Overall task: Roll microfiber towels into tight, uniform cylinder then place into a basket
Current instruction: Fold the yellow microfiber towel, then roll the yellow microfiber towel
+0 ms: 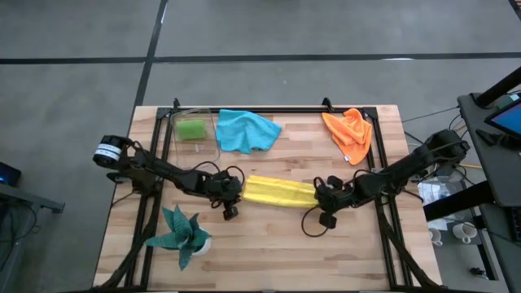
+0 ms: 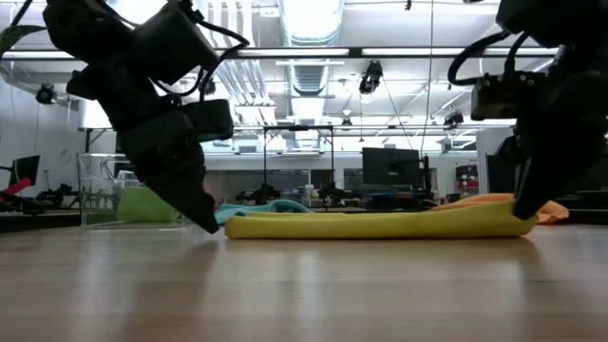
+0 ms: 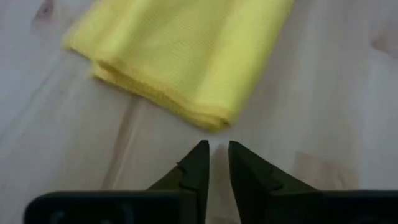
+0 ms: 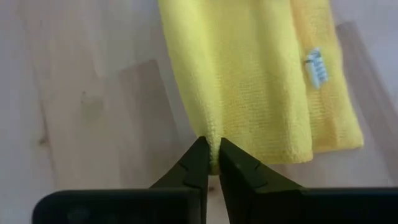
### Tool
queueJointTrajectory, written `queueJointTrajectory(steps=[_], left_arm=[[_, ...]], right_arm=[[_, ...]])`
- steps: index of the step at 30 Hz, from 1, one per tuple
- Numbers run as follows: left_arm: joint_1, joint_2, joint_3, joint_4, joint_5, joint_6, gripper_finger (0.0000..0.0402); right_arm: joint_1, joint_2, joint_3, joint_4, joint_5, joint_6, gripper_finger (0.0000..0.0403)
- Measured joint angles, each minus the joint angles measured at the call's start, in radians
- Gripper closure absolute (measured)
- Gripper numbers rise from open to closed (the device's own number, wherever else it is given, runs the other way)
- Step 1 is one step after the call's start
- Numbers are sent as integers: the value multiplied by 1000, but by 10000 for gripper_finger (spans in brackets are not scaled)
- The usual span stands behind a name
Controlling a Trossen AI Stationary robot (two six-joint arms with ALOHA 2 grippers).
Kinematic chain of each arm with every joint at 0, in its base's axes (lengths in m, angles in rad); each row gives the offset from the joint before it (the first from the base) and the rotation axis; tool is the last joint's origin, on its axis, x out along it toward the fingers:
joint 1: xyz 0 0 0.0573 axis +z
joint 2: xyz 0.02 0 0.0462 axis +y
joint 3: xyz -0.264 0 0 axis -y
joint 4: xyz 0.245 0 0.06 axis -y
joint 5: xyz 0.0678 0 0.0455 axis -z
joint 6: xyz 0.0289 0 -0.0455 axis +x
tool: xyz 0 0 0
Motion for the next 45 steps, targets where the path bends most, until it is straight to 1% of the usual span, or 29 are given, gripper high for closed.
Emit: queueJointTrajectory(steps=[6,10,12,16,18,20,22,24,26,28,30,31,32,34,37,39,43,45], left_arm=[[0,0,0,11,21,2,299],[0,-7,10,8,31,19,267],[0,-26,23,10,33,45,255],[0,-81,42,17,27,129,243],[0,-101,48,25,3,193,242],[1,-107,49,69,-31,251,242],[5,-86,48,138,-33,316,243],[8,-37,50,204,-24,367,251],[8,30,65,243,-24,420,275],[8,93,90,268,-24,476,312],[11,154,121,290,-37,519,363],[14,182,134,299,-53,536,381],[19,205,144,306,-66,548,390],[30,246,164,311,-98,572,393],[48,283,171,307,-156,572,400],[57,290,161,311,-166,554,401],[59,285,137,313,-167,408,401],[51,285,131,309,-169,306,401]], right_arm=[[0,51,0,7,4,3,350],[0,50,12,3,10,0,311],[0,33,26,-9,37,-19,287],[0,-13,65,-104,72,-39,238],[0,-37,75,-139,78,-37,218],[0,-56,75,-142,91,-33,203],[0,-71,74,-142,91,-32,195],[0,-79,74,-140,101,-26,192],[1,-80,74,-137,128,-22,192],[2,-80,74,-130,170,-23,194],[2,-79,74,-122,216,-24,199],[2,-79,74,-122,242,-26,201],[2,-79,74,-118,263,-25,204],[2,-79,74,-115,285,-20,212],[2,-79,73,-116,285,-5,224],[2,-79,73,-115,284,9,233],[2,-79,71,-125,285,25,247],[-3,-79,71,-135,287,43,252]])
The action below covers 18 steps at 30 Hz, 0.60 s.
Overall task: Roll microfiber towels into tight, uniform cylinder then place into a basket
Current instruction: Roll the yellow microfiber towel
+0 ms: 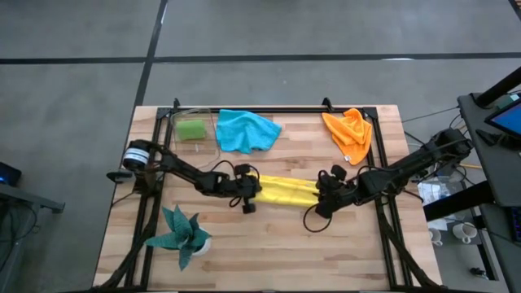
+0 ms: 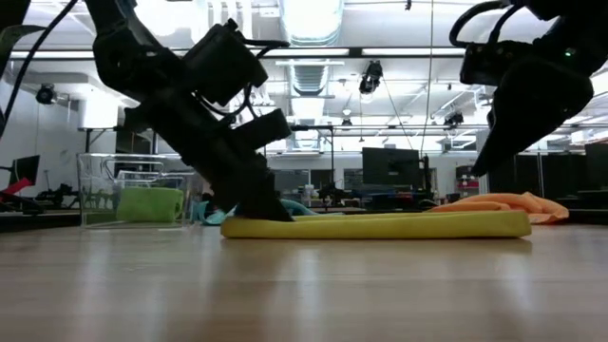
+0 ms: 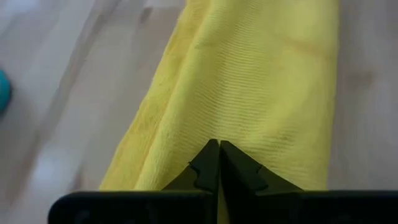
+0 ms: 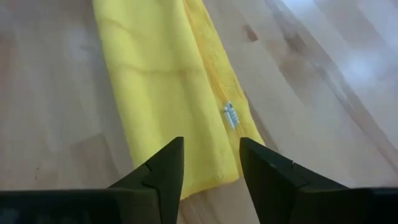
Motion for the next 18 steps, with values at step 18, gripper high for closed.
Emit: queueJointTrajectory(steps=[18], left_arm=[[-85,79,9,173,-81,-411,402]], right_arm=[[-160,-2,-24,-182,-134,370,144]])
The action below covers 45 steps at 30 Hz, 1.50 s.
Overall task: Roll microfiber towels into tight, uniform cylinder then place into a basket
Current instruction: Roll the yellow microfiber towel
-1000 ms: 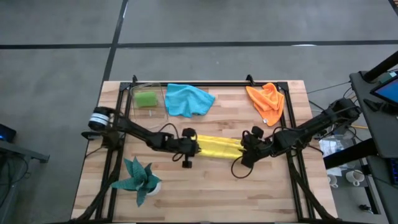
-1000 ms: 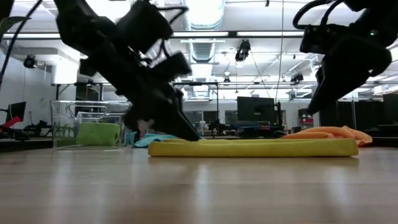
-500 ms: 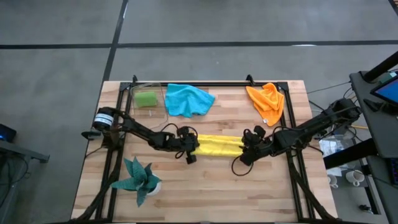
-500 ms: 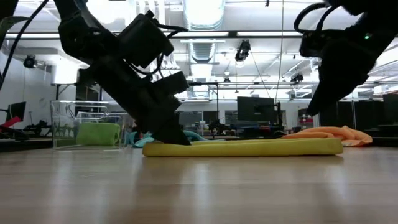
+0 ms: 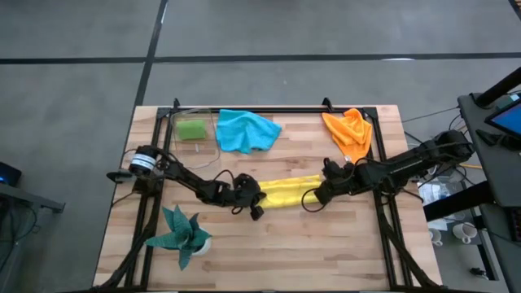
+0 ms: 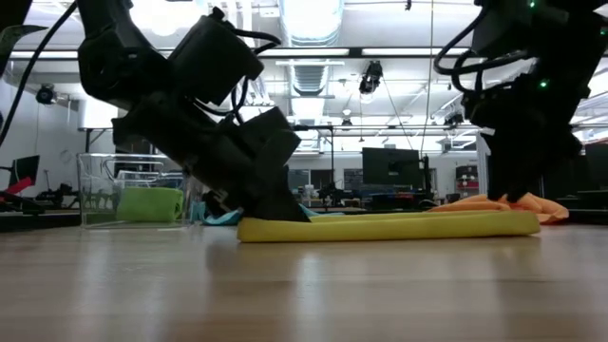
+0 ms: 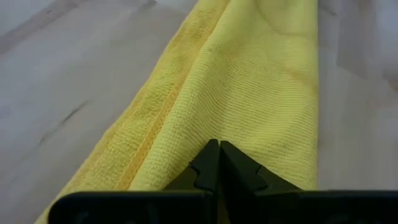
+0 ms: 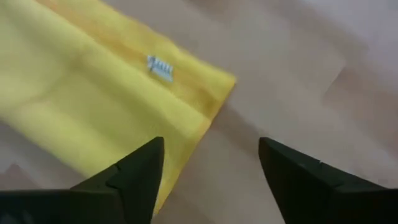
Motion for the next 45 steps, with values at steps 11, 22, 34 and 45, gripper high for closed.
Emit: queueJointTrajectory(steps=[11,22,34,45], left_arm=[[0,1,-1,22,-7,63,401],[0,1,-5,25,-14,73,401],[1,0,-6,25,-15,73,401],[2,0,-6,25,-17,74,401]], right_arm=[[1,9,-50,202,-108,93,110],[1,23,-93,252,-112,197,137],[1,22,-138,334,-116,242,150],[1,21,-171,353,-105,245,266]])
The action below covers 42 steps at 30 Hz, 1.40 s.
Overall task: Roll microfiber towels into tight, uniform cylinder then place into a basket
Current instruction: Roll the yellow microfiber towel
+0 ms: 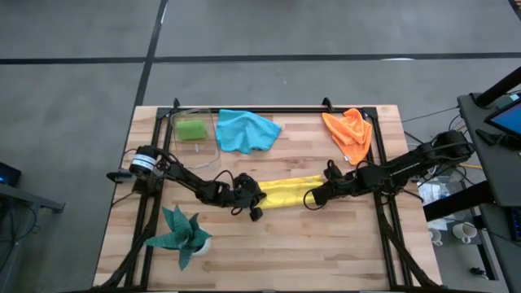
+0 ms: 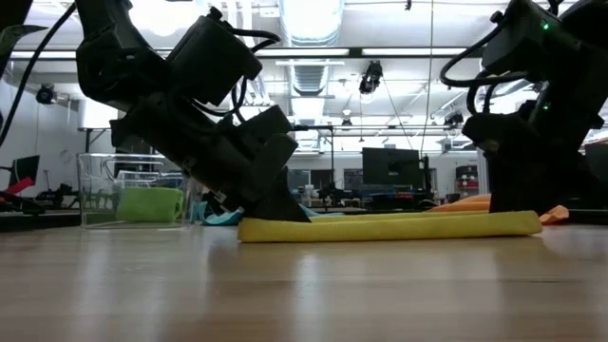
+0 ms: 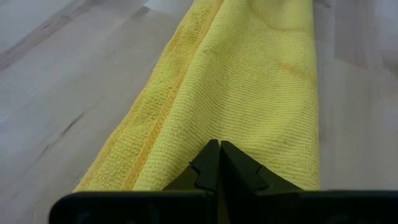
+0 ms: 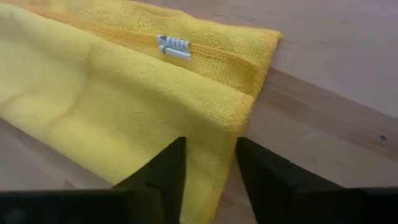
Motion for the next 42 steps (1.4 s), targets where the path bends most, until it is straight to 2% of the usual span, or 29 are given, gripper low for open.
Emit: queueJointTrajectory(steps=[5,9,13,16,18,20,26,29,37,42], left_arm=[[0,-21,-2,-4,-22,81,401],[1,-120,8,15,-49,205,401],[3,-194,17,61,-51,413,402],[28,-188,54,71,54,491,402],[53,-144,92,90,145,494,402],[70,-74,125,122,186,496,402],[89,146,280,196,191,541,402],[91,211,346,185,194,555,402],[107,326,500,83,207,549,402],[111,348,532,39,207,548,402]], right_arm=[[0,1,-1,-3,5,-56,321],[2,2,-3,-3,13,-99,379],[3,2,1,-4,14,-132,392],[3,4,13,-4,19,-157,393],[3,4,23,0,27,-174,393],[3,4,32,-2,32,-181,393],[5,4,40,18,46,-187,394],[5,4,39,29,50,-199,394],[5,3,40,42,52,-201,394],[5,3,50,46,42,-198,394]])
